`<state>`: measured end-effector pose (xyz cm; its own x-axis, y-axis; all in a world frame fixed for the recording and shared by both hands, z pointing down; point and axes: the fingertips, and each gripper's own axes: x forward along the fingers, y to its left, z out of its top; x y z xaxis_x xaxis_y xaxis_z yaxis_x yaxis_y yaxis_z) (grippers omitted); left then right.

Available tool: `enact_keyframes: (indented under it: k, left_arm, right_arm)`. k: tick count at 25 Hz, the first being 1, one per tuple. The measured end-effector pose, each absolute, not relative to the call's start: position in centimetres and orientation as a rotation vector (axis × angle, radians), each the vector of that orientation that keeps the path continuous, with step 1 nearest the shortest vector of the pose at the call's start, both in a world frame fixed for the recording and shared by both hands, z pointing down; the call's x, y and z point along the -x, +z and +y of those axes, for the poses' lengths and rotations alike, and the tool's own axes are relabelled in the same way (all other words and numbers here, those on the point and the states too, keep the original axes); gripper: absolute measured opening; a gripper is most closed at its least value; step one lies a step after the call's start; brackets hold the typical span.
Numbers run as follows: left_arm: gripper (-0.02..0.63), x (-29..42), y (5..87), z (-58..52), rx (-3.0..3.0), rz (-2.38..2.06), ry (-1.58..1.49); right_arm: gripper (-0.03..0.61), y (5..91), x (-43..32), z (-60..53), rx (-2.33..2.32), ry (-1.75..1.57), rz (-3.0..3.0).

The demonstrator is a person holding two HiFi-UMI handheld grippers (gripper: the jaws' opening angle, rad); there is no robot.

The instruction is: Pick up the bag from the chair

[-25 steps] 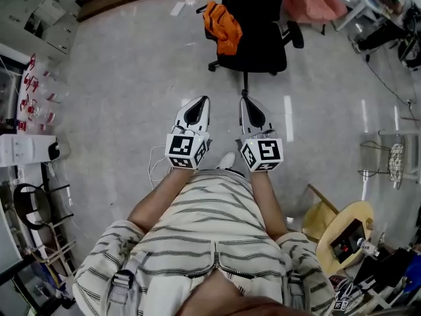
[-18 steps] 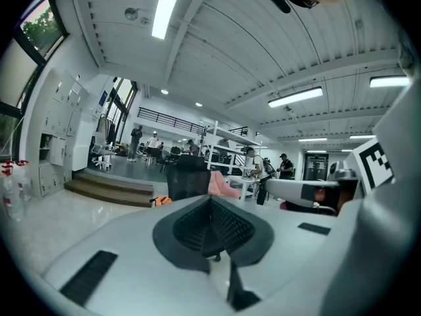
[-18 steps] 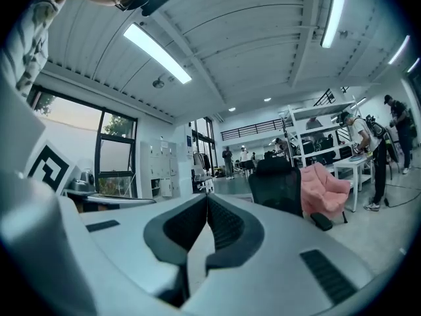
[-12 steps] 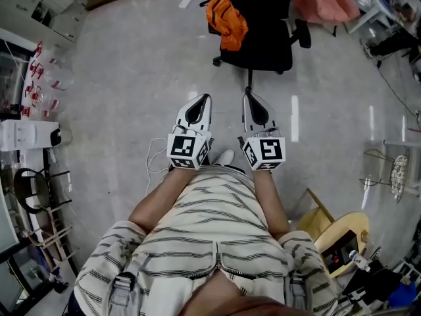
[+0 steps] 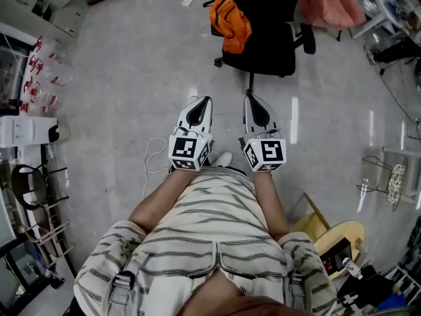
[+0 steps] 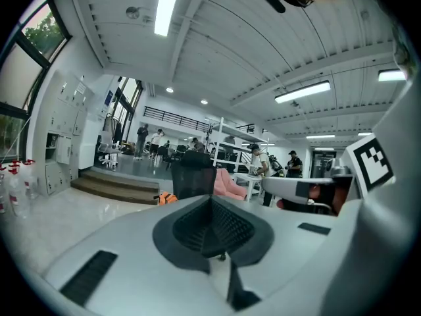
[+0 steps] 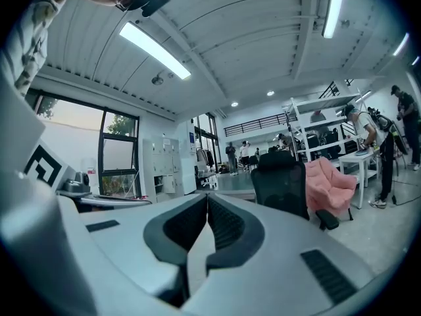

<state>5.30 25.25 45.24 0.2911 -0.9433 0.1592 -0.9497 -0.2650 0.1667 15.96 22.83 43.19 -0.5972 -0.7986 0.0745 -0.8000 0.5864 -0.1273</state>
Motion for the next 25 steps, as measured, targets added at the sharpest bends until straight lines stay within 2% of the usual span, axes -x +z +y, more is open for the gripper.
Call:
enact_keyframes:
  k: [9,25]
  left_arm:
    - [0.021,-3.4,45.7,17.0,-2.334,-1.716,0.013]
    - [0.021,5.1,43.3,-2.0,-2.399,-1.610,0.018]
  right_arm:
    - [0.018,43.6,-13.5,15.1,-1.401,0.230,-2.771]
    - [0.018,41.9,-4.3,-2.8,-1.455,0.246,-2.709]
